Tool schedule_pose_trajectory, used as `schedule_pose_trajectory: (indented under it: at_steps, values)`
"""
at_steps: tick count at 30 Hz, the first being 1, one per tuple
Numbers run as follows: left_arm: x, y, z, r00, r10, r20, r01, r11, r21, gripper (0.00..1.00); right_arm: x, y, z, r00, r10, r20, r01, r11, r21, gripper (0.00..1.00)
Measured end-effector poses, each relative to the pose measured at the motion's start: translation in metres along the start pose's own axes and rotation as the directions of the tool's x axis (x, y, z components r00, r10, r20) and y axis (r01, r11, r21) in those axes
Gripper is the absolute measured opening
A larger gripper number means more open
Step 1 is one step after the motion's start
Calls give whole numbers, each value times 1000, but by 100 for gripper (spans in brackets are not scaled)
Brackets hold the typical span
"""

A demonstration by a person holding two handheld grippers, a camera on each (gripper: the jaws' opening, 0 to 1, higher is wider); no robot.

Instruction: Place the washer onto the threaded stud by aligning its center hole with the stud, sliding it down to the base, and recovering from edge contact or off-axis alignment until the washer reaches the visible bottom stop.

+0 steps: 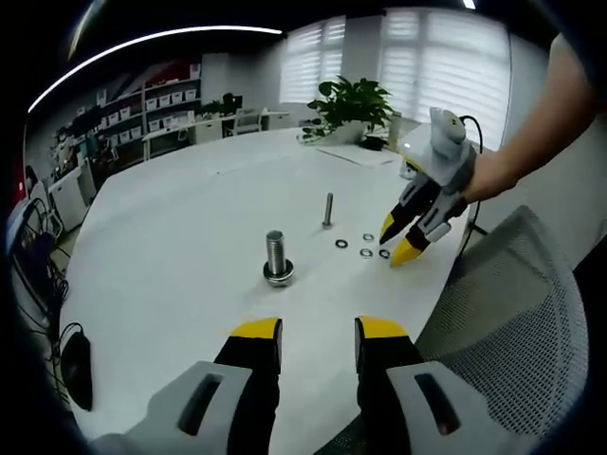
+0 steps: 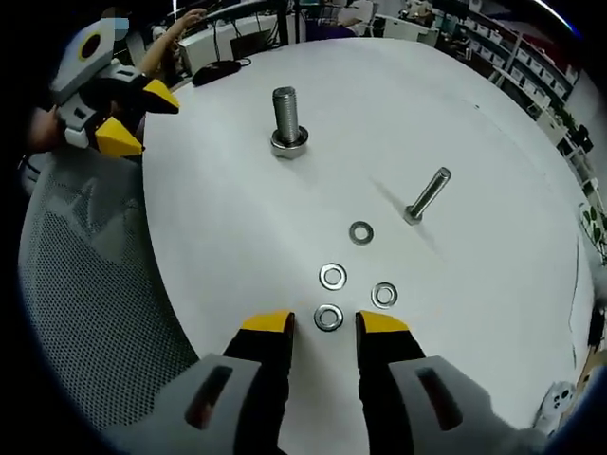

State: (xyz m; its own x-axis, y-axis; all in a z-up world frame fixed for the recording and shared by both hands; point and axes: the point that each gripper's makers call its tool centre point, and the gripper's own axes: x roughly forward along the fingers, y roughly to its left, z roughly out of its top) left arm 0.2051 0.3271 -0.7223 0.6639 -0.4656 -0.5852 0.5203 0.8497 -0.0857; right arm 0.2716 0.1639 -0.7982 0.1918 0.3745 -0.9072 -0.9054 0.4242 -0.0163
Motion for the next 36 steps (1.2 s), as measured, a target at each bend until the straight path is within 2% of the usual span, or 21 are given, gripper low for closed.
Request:
schedule_pose_trajectory:
  at_steps: [21,36]
  values:
    - [1,-2,-2,1000,-10,-14,10,1000,4,29,2,-1,-1,1000,14,-8,-14,1000,-16,28]
    - [2,-1,-2,1000,-11,-7,11,1000,2,29,4,2,2,999,24,-22,-25,998,-50,22]
